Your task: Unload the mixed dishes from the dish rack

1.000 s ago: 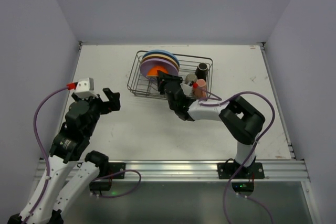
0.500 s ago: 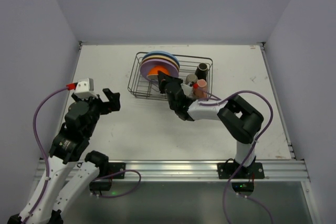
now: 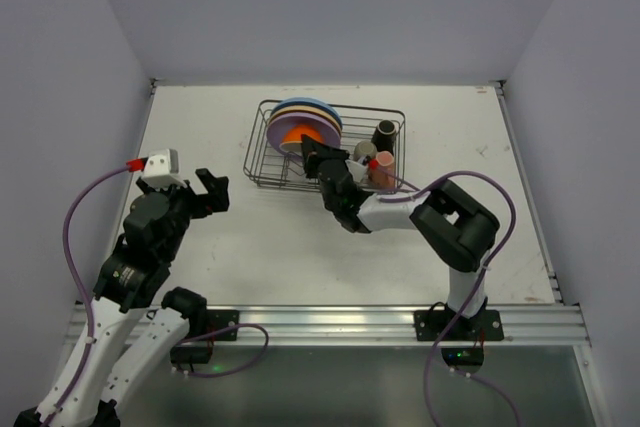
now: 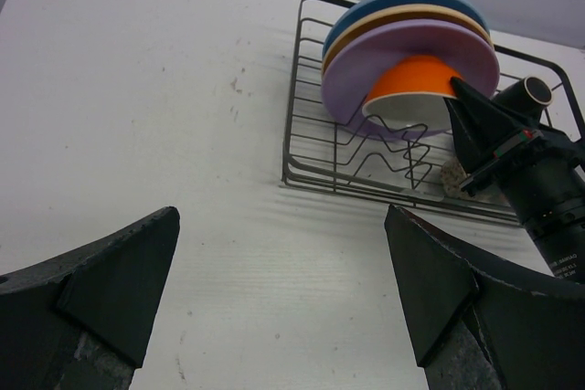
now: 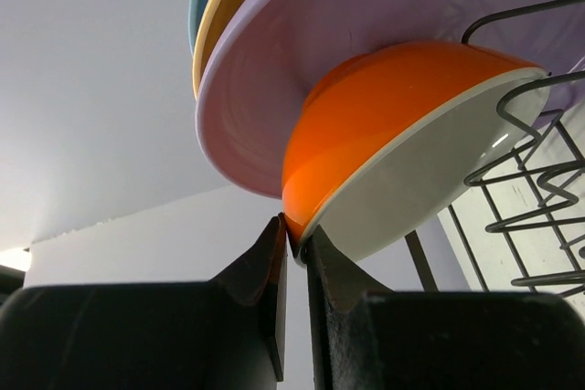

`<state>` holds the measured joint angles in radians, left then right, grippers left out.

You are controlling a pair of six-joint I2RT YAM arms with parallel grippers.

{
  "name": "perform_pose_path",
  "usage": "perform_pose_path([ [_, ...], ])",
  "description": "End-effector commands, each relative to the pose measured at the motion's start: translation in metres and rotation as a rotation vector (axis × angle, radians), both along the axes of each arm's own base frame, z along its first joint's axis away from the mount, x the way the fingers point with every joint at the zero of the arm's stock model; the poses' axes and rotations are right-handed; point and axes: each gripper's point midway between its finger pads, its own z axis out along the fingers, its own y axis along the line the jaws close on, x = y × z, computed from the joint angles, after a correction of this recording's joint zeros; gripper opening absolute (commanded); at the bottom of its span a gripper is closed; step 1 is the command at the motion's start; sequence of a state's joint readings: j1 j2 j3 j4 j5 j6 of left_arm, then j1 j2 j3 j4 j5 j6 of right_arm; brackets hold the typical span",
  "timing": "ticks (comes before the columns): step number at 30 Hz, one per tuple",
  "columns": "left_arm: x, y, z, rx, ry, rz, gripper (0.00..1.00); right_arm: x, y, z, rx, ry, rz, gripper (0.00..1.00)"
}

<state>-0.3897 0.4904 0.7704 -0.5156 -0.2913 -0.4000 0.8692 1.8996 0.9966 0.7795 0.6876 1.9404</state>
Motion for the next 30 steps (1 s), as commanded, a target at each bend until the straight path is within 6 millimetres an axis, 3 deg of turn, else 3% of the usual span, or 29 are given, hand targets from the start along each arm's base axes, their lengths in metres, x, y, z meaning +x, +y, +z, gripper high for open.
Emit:
perform_pose_path([
  [1,0.002,-0.001,0.008,0.011,-0.037,-0.011,1.0,0.001,-0.009,0.01,0.018,-0.062,-0.029,0.0],
  [18,0.002,0.0,0.008,0.012,-0.036,-0.005,1.0,-0.012,-0.012,0.053,0.012,-0.321,0.008,0.0],
  [24,0.002,0.0,0.007,0.015,-0.031,-0.002,1.0,-0.02,-0.013,0.057,0.02,-0.337,0.038,0.0],
  [30,0.002,0.001,0.007,0.013,-0.032,0.003,1.0,-0.021,-0.012,0.048,0.013,-0.311,0.054,0.0],
])
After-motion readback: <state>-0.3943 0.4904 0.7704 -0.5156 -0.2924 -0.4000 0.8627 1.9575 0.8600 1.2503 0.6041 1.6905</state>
